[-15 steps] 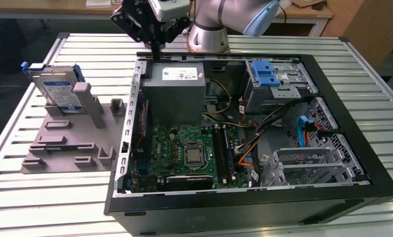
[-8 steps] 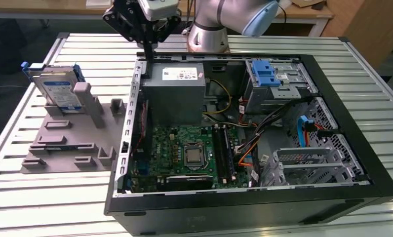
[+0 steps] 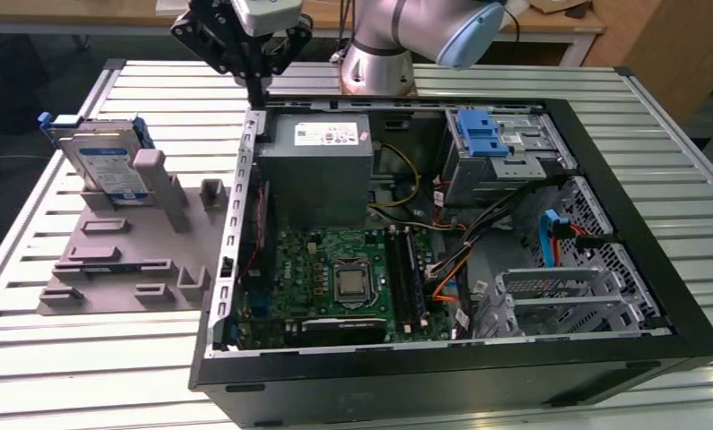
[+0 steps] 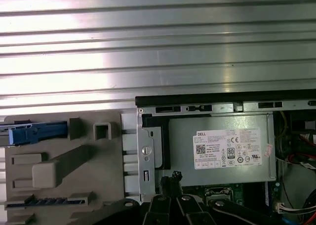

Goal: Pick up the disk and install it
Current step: 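Reach for the disk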

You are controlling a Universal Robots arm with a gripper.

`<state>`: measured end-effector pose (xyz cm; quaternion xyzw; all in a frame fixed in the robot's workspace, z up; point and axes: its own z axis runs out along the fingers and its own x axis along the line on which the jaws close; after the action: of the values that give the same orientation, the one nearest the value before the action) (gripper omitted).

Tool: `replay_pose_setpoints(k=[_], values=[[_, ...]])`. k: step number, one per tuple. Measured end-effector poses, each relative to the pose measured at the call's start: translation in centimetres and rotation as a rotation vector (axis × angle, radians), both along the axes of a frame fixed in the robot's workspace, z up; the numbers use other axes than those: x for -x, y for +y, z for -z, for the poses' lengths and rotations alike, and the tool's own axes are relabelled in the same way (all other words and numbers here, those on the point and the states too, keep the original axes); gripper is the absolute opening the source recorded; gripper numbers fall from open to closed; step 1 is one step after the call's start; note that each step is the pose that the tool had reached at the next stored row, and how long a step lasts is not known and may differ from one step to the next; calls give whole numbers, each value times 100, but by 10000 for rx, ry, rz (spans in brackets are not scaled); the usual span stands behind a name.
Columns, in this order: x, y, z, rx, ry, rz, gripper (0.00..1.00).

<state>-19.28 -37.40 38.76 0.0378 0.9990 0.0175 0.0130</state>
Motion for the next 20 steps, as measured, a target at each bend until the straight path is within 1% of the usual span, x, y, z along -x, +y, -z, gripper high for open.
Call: replay_pose_setpoints(k=[8, 11, 20], values=[[150, 51, 25, 14, 3, 1, 11], [203, 62, 32, 17, 6, 1, 11], [219, 62, 35, 17, 5, 3, 11]])
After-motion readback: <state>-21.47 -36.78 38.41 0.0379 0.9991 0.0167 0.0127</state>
